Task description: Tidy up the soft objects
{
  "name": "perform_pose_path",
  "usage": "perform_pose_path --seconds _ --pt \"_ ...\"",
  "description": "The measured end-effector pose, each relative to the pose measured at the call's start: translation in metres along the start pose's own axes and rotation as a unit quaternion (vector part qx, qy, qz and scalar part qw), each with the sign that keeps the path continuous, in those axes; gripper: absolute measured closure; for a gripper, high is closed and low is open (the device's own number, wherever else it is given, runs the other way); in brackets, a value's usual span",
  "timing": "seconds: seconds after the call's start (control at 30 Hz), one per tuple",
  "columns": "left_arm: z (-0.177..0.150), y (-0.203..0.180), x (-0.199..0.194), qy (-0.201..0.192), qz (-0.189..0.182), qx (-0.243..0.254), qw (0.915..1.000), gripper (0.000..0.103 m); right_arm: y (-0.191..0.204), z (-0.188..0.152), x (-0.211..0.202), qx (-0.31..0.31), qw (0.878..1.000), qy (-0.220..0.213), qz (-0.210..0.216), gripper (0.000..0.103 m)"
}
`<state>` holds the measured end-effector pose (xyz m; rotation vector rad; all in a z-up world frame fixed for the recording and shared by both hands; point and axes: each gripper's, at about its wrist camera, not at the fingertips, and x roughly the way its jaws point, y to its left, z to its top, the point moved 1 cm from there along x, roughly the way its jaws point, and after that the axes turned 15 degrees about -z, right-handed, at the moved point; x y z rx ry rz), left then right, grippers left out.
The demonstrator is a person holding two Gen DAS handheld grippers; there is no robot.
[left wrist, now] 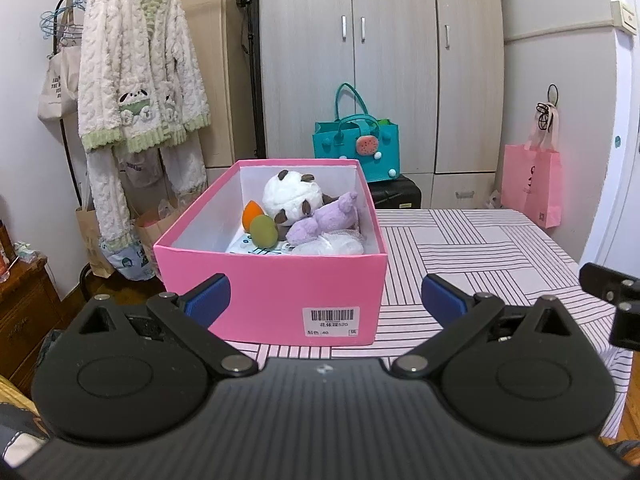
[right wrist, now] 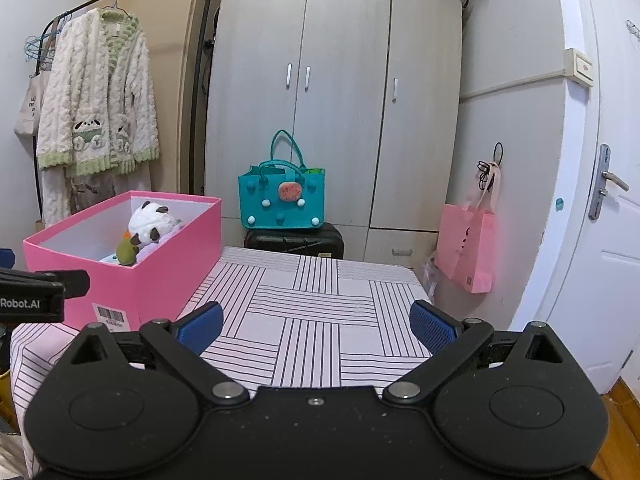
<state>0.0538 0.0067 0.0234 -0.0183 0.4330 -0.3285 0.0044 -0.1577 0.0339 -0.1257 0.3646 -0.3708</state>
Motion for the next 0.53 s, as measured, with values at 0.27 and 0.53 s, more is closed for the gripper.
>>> perform_pose_path --seconds 0.27,0.53 --pt "-0.0013 -0.0009 0.0020 0.002 0.005 0.006 1.0000 0.000 0.0024 -0.0005 0.0017 -0.003 1.000 0.003 0.002 0.002" --pt "-0.0010 -0.0015 0.0015 0.001 0.006 0.008 0.9999 0.000 0.0024 -0.0010 0.0008 0.001 1.000 0.004 0.004 0.002"
